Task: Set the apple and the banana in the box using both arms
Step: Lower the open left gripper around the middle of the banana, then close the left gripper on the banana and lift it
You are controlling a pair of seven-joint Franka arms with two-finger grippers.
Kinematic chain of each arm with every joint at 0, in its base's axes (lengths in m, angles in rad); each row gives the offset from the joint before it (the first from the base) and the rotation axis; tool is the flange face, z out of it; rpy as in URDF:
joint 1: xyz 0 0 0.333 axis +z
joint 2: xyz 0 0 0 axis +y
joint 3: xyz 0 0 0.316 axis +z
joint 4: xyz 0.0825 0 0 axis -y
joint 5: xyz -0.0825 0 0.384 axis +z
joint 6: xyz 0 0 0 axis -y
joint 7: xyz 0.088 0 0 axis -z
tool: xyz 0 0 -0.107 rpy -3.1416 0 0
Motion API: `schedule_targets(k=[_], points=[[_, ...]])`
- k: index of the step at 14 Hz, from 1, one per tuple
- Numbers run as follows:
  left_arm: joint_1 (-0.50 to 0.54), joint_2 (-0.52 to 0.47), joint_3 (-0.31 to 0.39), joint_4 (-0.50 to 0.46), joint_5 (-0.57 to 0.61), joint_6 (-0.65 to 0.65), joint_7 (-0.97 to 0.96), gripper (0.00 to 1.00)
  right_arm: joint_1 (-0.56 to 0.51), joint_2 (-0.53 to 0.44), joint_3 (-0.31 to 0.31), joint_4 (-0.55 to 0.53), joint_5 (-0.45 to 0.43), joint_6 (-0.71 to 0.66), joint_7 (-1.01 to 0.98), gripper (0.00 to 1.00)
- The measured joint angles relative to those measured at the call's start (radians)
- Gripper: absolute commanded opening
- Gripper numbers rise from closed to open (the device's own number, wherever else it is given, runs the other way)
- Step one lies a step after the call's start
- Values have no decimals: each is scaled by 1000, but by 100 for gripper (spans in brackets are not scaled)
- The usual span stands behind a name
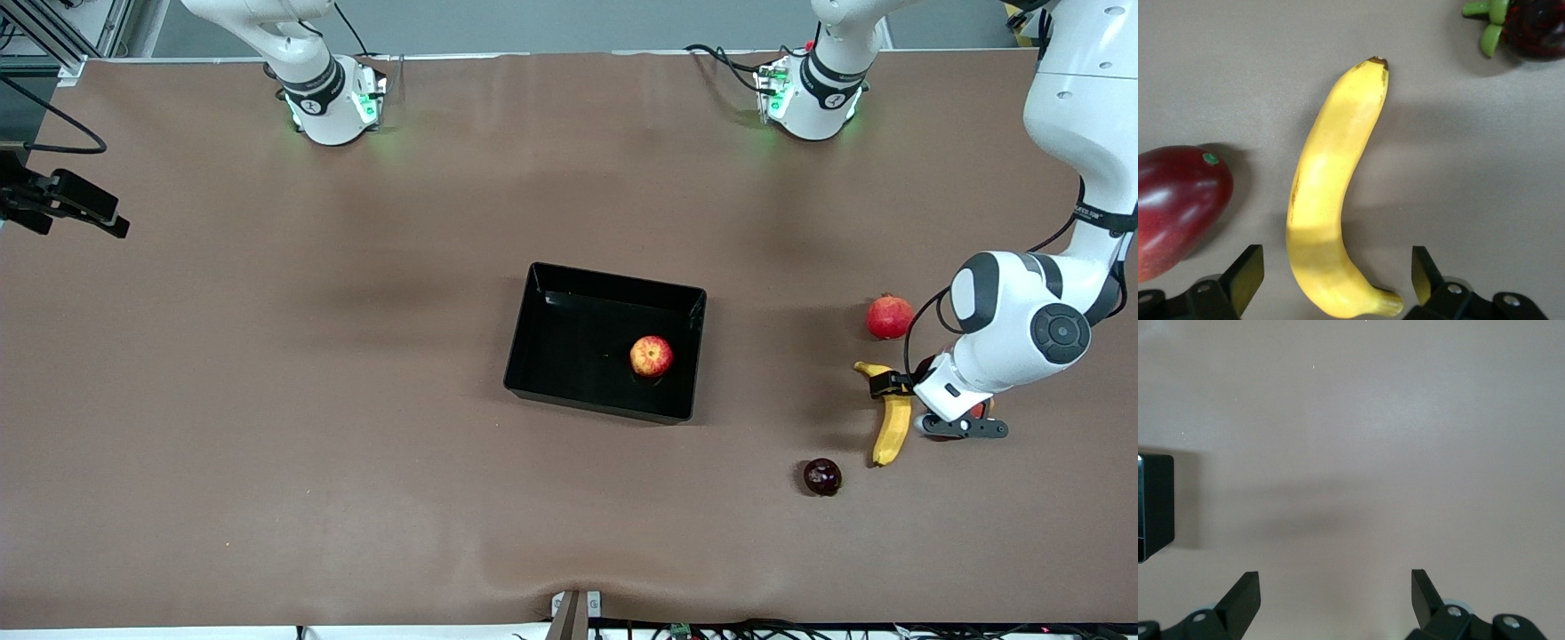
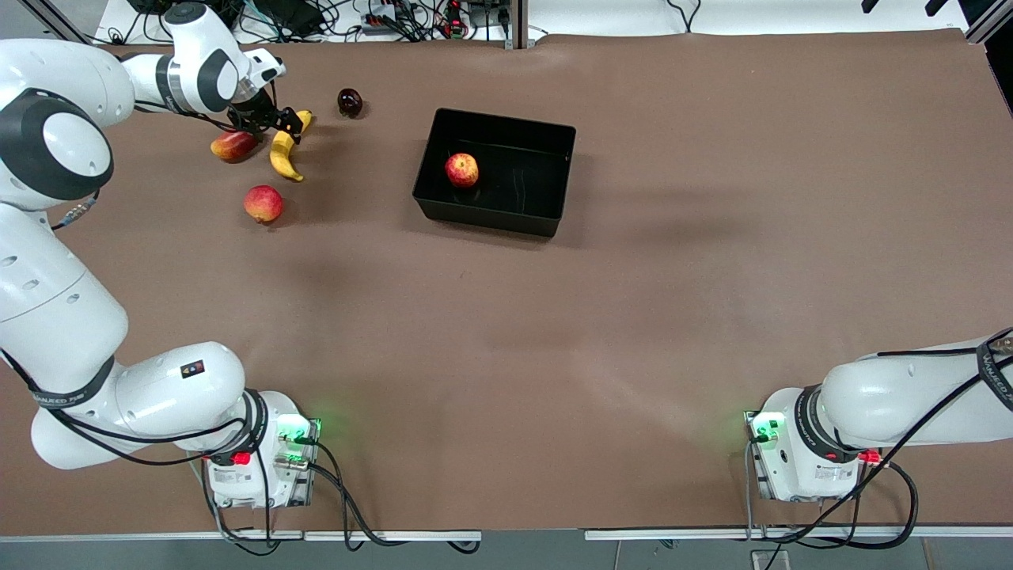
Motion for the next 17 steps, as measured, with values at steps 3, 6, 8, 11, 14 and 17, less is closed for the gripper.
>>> schedule_targets(k=[3, 6, 8, 11, 14, 17], points=[[-1, 15, 0, 0, 8, 25, 22, 92, 0, 0, 0, 0, 0, 0, 0, 100], [-1, 28, 0, 0, 21, 41, 29, 90, 1, 0, 1, 0, 0, 0, 0, 100], [-1, 37, 2, 0, 39, 53, 30, 86, 2, 1, 2, 0, 0, 0, 0, 100], [-1, 50, 3, 0, 56, 59, 30, 78, 3, 5, 2, 0, 0, 0, 0, 100], [-1, 55, 4, 0, 58, 60, 30, 58, 3, 8, 2, 0, 0, 0, 0, 100], [-1, 57, 5, -1, 59, 60, 30, 34, 3, 8, 3, 0, 0, 0, 0, 100]])
